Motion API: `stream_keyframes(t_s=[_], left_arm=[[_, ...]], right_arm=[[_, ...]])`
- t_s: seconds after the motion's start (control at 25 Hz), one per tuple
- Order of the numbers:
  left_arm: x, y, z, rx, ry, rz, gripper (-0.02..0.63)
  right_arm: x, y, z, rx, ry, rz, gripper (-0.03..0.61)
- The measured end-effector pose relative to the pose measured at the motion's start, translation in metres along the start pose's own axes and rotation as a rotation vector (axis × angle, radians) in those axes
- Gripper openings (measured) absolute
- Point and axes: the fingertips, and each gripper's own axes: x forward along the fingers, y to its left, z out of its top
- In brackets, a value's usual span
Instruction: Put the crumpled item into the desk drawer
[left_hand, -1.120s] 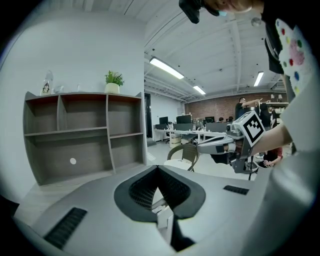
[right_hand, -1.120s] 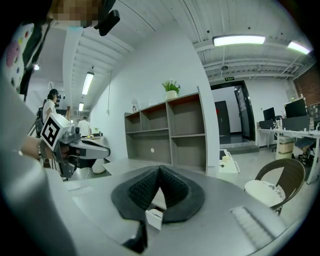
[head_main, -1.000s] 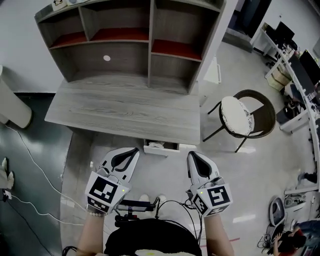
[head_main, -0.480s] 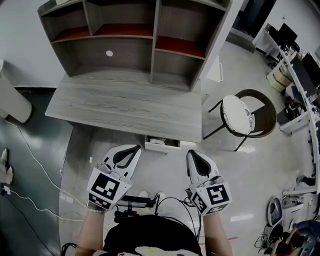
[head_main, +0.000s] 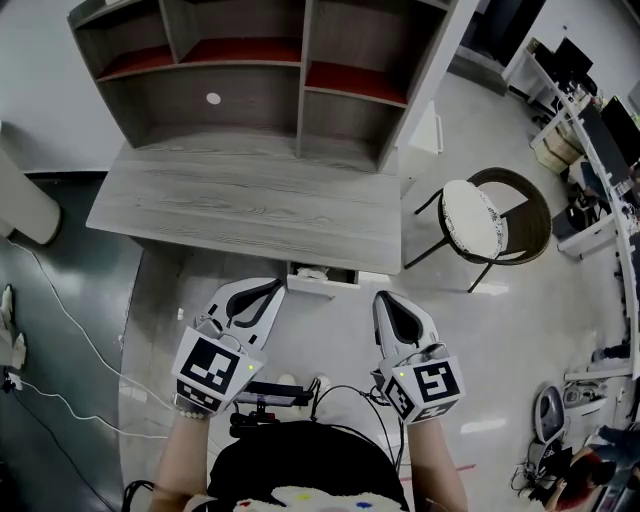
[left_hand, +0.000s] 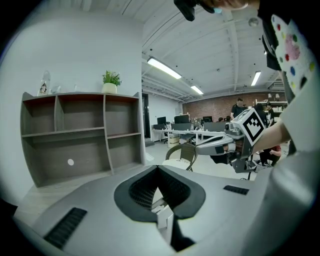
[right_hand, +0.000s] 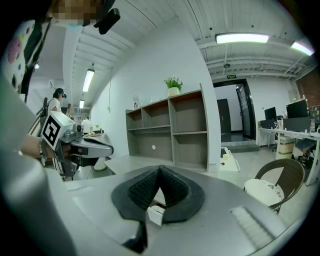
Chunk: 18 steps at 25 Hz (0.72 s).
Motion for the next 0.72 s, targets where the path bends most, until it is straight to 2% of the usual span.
stream_keyframes(t_s=[0.72], left_arm=[[0.0017,0.0014,-0.0032,-0.003,0.012,0.003,0.006]], right_arm=[[-0.0001,-0.0017,-0.0013,0.003,0.001,0.0,0.009]])
